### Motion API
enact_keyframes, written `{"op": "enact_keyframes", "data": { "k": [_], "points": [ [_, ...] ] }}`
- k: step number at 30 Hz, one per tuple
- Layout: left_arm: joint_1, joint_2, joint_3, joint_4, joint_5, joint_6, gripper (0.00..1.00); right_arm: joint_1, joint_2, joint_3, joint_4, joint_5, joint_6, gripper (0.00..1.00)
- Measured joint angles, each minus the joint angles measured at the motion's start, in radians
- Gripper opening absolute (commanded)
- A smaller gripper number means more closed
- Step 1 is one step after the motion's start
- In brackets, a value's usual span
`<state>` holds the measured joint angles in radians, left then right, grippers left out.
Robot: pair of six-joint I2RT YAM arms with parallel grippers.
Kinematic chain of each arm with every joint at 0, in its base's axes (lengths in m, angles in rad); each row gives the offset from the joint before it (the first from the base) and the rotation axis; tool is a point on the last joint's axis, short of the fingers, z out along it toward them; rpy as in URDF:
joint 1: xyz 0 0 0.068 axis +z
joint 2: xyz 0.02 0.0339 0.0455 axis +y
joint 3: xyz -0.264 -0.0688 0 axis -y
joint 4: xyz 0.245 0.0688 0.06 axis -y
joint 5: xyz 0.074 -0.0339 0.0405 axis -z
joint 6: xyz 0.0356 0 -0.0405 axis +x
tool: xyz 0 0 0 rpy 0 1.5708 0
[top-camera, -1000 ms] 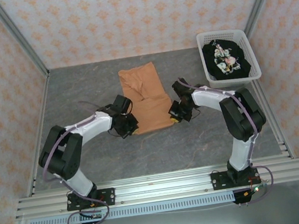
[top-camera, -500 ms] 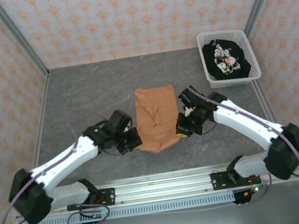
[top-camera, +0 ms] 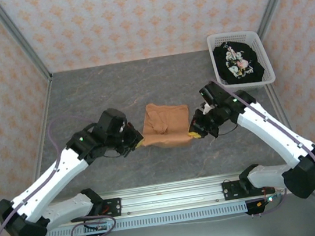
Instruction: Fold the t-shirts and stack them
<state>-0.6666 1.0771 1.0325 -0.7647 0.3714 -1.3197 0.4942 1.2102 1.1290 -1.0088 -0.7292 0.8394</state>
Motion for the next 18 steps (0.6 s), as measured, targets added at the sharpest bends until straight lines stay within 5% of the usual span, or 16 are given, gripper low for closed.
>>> {"op": "enact_keyframes", "data": {
  "k": [7, 16, 18],
  "points": [
    [0.087, 0.238, 0.153, -0.019, -0.013, -0.041, 0.0, -0.104, 0.166, 0.015, 0.091, -0.068, 0.029, 0.0],
    [0.23, 0.605, 0.464, -0.053, 0.037, 0.013, 0.0, -0.219, 0.506, 0.264, 0.092, -0.074, 0.013, 0.0],
    [0.246, 0.7, 0.533, -0.044, 0.06, 0.037, 0.13, -0.24, 0.574, 0.309, 0.091, -0.064, 0.011, 0.0]
  ]
}}
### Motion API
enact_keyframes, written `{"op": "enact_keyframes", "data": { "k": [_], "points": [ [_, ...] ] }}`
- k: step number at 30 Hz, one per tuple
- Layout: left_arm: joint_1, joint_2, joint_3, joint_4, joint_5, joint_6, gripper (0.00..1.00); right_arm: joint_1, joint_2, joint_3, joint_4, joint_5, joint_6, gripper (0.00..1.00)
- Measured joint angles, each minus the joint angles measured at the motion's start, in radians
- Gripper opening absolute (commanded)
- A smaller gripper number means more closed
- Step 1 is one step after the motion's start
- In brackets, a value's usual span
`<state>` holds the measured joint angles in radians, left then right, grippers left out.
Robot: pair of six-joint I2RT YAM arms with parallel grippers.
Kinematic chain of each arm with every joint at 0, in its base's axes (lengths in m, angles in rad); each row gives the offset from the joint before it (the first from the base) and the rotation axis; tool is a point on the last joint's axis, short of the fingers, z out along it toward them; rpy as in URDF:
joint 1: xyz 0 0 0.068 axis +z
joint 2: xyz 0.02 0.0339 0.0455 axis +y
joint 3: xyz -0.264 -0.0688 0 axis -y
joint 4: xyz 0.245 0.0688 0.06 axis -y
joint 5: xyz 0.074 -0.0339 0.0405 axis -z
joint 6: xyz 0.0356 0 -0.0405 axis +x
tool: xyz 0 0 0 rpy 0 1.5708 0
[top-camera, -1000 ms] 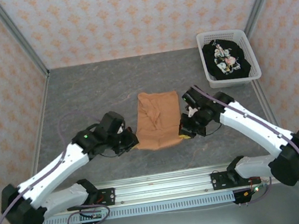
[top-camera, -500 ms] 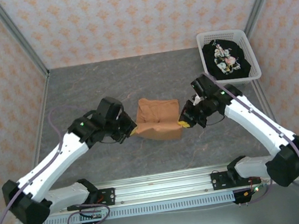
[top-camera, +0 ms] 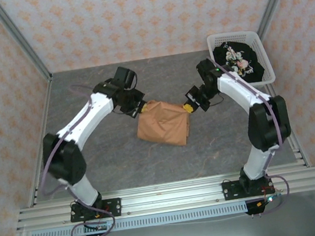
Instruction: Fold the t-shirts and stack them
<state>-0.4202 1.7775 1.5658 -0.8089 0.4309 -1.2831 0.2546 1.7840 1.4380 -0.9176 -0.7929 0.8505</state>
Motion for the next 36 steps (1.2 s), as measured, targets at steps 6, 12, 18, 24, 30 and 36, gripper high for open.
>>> {"op": "enact_keyframes", "data": {
  "k": [6, 12, 18, 24, 30, 36],
  "points": [
    [0.024, 0.301, 0.248, -0.018, 0.021, 0.084, 0.56, -0.028, 0.164, 0.064, 0.002, 0.085, -0.006, 0.57],
    [0.028, 0.314, 0.297, -0.093, -0.072, 0.154, 0.67, -0.029, 0.19, 0.185, -0.027, 0.266, -0.056, 0.73],
    [-0.025, -0.077, -0.039, -0.064, -0.137, 0.109, 0.59, -0.029, -0.002, 0.107, -0.018, 0.386, -0.088, 0.57],
    [-0.126, -0.201, -0.272, 0.087, -0.124, -0.014, 0.46, 0.017, -0.221, -0.153, 0.077, 0.389, -0.05, 0.22],
    [-0.143, -0.029, -0.218, 0.175, -0.113, -0.053, 0.46, 0.079, -0.104, -0.176, 0.167, 0.359, -0.036, 0.15],
    [-0.143, 0.087, -0.15, 0.219, -0.1, -0.051, 0.46, 0.064, 0.141, 0.027, 0.168, 0.395, -0.074, 0.12]
  ]
}}
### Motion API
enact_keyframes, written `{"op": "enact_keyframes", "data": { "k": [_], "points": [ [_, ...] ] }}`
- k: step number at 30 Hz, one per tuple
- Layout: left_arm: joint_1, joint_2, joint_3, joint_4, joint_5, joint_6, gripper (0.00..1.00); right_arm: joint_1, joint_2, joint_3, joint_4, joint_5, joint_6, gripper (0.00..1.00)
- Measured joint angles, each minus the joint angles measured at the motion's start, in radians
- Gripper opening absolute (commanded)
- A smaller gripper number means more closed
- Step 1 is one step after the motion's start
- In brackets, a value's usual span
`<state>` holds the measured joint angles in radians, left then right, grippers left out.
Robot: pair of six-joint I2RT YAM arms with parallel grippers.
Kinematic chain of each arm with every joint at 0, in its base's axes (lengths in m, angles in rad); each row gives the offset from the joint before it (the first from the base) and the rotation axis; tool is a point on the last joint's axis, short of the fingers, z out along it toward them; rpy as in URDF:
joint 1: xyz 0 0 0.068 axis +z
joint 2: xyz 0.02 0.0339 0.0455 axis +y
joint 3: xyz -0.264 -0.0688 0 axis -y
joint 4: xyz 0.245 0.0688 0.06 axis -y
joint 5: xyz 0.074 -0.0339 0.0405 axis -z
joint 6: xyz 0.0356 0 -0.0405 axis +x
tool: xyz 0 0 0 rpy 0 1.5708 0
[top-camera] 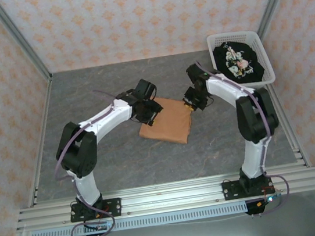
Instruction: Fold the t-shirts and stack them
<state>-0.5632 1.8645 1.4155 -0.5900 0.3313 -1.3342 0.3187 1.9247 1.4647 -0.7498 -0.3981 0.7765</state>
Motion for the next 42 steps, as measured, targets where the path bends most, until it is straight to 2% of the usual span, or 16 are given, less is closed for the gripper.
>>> {"op": "enact_keyframes", "data": {
  "k": [4, 9, 12, 15, 18, 19, 23, 29, 36, 39, 42],
  "points": [
    [0.001, 0.058, 0.001, -0.001, -0.011, 0.019, 0.47, -0.02, 0.123, 0.109, -0.024, 0.036, -0.026, 0.11],
    [0.0, 0.042, -0.004, -0.02, -0.054, 0.059, 0.56, -0.032, 0.203, 0.134, -0.058, 0.031, -0.045, 0.12],
    [-0.008, -0.062, -0.04, -0.029, -0.076, 0.074, 0.62, -0.034, 0.195, 0.135, -0.063, 0.032, -0.063, 0.21],
    [-0.044, -0.202, -0.084, -0.032, -0.078, 0.07, 0.64, -0.034, 0.178, 0.134, -0.074, 0.042, -0.092, 0.35],
    [-0.103, -0.309, -0.159, -0.019, -0.06, 0.031, 0.67, -0.034, 0.109, 0.132, -0.085, 0.064, -0.117, 0.48],
    [-0.126, -0.334, -0.201, -0.001, -0.051, 0.009, 0.71, -0.034, 0.068, 0.129, -0.088, 0.07, -0.127, 0.51],
    [-0.2, -0.351, -0.372, 0.078, -0.045, -0.103, 0.77, -0.034, -0.138, 0.083, -0.08, 0.079, -0.139, 0.55],
    [-0.26, -0.286, -0.503, 0.298, -0.078, -0.266, 0.77, -0.033, -0.418, -0.105, -0.063, 0.052, -0.119, 0.56],
    [-0.266, -0.215, -0.521, 0.528, -0.135, -0.36, 0.67, -0.029, -0.586, -0.309, -0.074, 0.008, -0.071, 0.56],
    [-0.266, -0.172, -0.527, 0.566, -0.138, -0.382, 0.62, -0.027, -0.642, -0.333, -0.085, 0.001, -0.057, 0.57],
    [-0.266, -0.127, -0.526, 0.575, -0.14, -0.397, 0.53, -0.027, -0.69, -0.333, -0.09, -0.003, -0.047, 0.57]
  ]
}}
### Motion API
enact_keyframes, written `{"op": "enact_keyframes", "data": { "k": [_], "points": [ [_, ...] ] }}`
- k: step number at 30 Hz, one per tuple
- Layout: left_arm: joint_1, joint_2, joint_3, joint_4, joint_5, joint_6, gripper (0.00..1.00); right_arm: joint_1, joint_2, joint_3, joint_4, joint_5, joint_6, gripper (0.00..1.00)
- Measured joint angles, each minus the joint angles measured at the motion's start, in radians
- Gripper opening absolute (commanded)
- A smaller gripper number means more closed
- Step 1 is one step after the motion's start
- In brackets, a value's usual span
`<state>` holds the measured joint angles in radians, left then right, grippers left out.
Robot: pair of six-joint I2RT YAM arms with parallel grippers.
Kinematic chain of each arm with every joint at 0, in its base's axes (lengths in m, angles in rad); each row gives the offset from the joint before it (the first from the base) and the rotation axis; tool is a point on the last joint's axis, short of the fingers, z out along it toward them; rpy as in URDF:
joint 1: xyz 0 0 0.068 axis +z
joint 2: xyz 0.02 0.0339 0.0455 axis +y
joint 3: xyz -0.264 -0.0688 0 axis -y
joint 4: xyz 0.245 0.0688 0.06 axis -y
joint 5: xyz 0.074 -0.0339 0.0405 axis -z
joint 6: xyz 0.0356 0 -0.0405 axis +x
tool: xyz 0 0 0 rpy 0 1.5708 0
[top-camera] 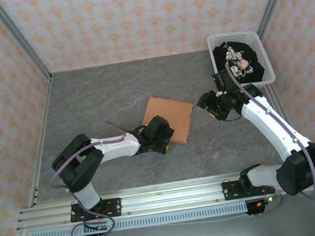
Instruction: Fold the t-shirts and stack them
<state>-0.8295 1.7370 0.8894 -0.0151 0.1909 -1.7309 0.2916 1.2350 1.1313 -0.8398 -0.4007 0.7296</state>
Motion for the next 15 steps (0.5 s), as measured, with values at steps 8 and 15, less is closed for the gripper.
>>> {"op": "enact_keyframes", "data": {
  "k": [8, 15],
  "points": [
    [0.036, 0.088, 0.042, 0.081, -0.02, -0.031, 0.05, 0.0, -0.033, 0.0, -0.024, 0.0, 0.016, 0.57],
    [0.179, 0.105, 0.095, 0.085, -0.035, 0.01, 0.0, 0.0, -0.084, 0.0, -0.045, 0.0, 0.022, 0.57]
  ]
}}
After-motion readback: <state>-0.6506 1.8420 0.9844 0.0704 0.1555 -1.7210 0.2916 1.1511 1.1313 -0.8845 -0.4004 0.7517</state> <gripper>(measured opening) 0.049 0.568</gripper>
